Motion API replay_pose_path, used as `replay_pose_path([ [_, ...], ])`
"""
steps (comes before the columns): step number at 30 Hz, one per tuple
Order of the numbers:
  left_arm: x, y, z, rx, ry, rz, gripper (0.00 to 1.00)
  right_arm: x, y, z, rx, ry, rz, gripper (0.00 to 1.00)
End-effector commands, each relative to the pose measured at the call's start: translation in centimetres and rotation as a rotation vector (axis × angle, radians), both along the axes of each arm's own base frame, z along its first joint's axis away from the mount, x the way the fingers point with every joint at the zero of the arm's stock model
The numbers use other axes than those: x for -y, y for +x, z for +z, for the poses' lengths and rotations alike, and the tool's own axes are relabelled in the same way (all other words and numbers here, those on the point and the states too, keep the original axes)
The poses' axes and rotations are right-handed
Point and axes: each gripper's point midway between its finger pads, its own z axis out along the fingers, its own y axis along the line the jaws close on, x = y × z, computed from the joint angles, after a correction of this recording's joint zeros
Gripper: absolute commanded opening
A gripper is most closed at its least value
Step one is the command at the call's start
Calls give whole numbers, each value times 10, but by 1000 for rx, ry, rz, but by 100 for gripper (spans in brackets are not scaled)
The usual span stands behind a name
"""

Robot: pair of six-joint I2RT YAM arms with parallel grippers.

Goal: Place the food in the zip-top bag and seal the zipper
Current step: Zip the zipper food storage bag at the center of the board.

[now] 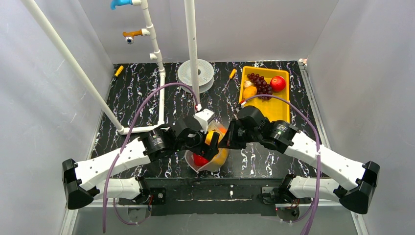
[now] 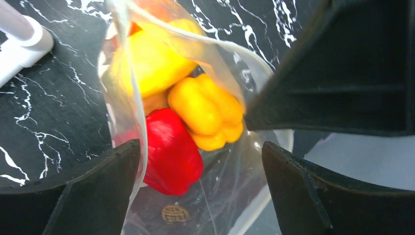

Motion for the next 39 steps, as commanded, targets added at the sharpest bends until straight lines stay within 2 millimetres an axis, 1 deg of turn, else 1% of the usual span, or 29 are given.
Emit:
replay_pose_path([
  [1, 1, -19, -3, -59, -3, -97, 95, -27, 29, 49, -16, 213, -177, 1],
  [3, 4, -20, -1, -49, -21, -113, 98, -36, 33, 56, -28, 258, -189, 1],
  [4, 5, -20, 2, -40, -35, -114, 98, -40, 35, 54, -39, 262, -195, 1],
  [6, 6, -18, 9, -18, -66, -113, 98, -47, 38, 49, -48, 255, -185, 1],
  [8, 4, -15, 18, 14, -97, -97, 98, -50, 38, 36, -65, 214, -172, 1],
  [10, 2, -11, 20, 31, -95, -74, 98, -52, 38, 30, -81, 204, -170, 1],
  [12, -2, -8, 17, 25, -71, -46, 98, -53, 38, 28, -71, 212, -164, 1],
  [16, -7, -1, 12, 21, -47, 22, 98, -45, 39, 29, -30, 172, -169, 1],
  [18, -5, 1, 5, 14, -26, 28, 98, -47, 39, 36, -16, 208, -161, 1],
  [20, -5, 4, -6, 4, 15, 33, 98, -52, 37, 45, -14, 247, -143, 1],
  [21, -5, 6, -11, 3, 35, 40, 96, -52, 36, 47, -18, 253, -142, 1],
  [23, -7, 10, -16, 17, 61, 55, 90, -54, 34, 47, -39, 259, -137, 1],
  [25, -10, 13, -15, 36, 72, 64, 80, -55, 32, 45, -60, 258, -133, 1],
  [27, -17, 18, -13, 63, 82, 96, 61, -56, 31, 44, -62, 261, -128, 1],
  [28, -21, 21, -11, 77, 90, 112, 48, -54, 31, 43, -55, 254, -130, 1],
  [29, -25, 22, -8, 97, 96, 118, 32, -51, 33, 43, -42, 242, -135, 4],
  [30, -28, 23, -6, 116, 103, 111, 20, -47, 35, 43, -21, 225, -141, 13],
  [31, -31, 23, -5, 135, 115, 94, 6, -40, 36, 44, 13, 206, -138, 25],
  [32, -32, 21, -5, 153, 127, 53, 0, -34, 39, 45, 58, 185, -126, 39],
  [34, -36, 16, -5, 196, 164, -50, 0, -20, 45, 53, 188, 162, -52, 62],
  [35, -39, 13, -5, 215, 186, -100, 0, -9, 49, 56, 255, 137, -26, 75],
  [37, -46, 7, -7, 261, 230, -210, 0, 11, 55, 65, 416, 100, 60, 94],
  [38, -48, 4, -7, 268, 239, -248, 0, 21, 58, 68, 506, 76, 103, 98],
  [39, -49, 2, -6, 289, 242, -300, 0, 27, 60, 71, 595, 68, 167, 98],
])
